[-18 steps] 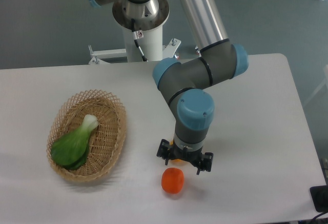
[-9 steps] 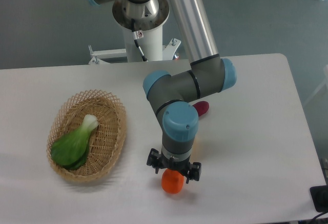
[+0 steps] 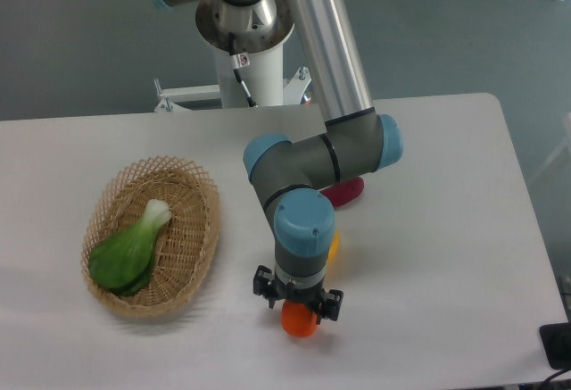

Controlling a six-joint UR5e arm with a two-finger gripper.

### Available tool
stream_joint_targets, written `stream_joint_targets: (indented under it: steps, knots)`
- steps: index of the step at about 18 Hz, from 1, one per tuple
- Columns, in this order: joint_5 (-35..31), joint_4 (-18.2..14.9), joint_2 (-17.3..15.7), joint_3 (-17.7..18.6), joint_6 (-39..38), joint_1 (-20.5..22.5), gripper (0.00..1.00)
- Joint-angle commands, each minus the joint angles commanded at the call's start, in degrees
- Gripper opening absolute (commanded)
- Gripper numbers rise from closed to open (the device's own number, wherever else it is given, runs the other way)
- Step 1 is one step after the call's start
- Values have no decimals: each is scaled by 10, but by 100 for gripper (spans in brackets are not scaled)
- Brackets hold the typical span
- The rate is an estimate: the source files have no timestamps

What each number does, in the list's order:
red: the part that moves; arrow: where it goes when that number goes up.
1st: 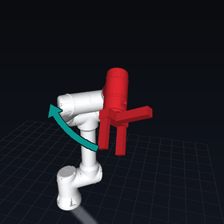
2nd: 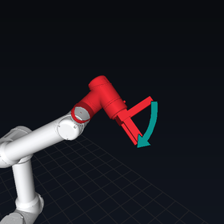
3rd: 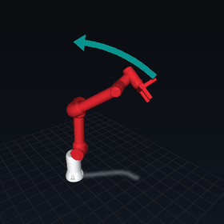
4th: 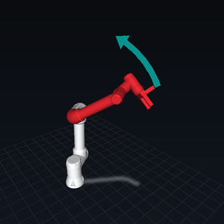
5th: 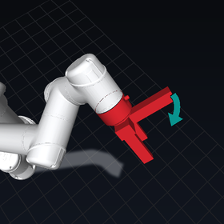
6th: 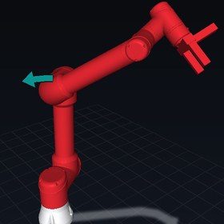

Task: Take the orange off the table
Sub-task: 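Lower the gripper around the orange and close the fingers on it, then lift the held orange up and carry it back toward the start position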

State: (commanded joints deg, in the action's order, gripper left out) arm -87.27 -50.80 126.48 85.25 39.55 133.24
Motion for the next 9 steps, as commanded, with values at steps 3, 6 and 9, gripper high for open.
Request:
stream_joint_targets:
  steps: [3,6,9]
  knots:
    - [-4,-1,-3,0,-1,0,55]
    - [-4,-3,-18,0,0,1,51]
    - [-4,-6,-25,-1,4,5,51]
